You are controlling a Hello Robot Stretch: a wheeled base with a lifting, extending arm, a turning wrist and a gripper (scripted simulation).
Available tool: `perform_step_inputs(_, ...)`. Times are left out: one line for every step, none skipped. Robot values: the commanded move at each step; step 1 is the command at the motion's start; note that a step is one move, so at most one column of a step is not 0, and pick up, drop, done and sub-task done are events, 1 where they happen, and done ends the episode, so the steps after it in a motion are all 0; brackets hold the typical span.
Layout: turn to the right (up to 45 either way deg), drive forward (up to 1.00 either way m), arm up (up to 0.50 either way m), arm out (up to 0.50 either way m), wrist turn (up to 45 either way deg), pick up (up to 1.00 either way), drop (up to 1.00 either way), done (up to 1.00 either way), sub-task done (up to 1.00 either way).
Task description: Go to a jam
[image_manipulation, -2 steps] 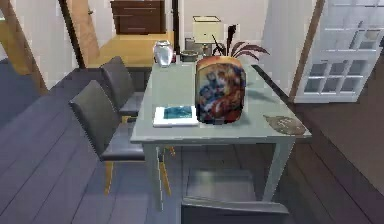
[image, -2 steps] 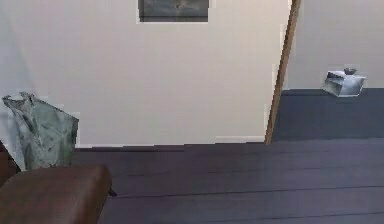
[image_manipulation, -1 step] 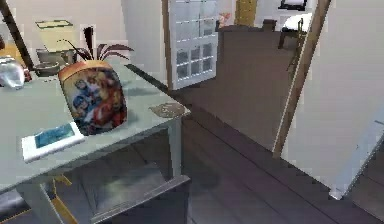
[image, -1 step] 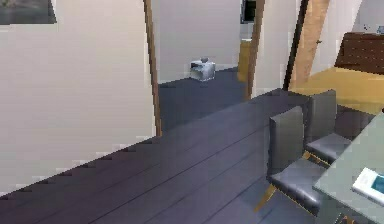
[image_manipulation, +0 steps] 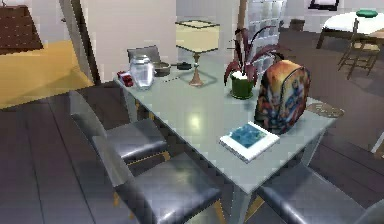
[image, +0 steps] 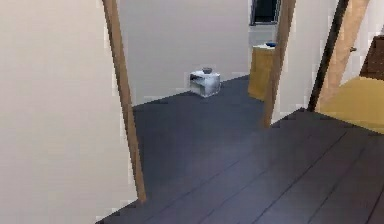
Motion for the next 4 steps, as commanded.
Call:
perform_step_inputs(9.0,0.0,0.0,0.0,0.0,0.0,0.0,0.0,0.0)
perform_step_inputs(0.0,0.35,0.0,0.0,0.0,0.0,0.0,0.0,0.0)
perform_step_inputs(0.0,1.0,0.0,0.0,0.0,0.0,0.0,0.0,0.0)
perform_step_inputs(0.0,1.0,0.0,0.0,0.0,0.0,0.0,0.0,0.0)
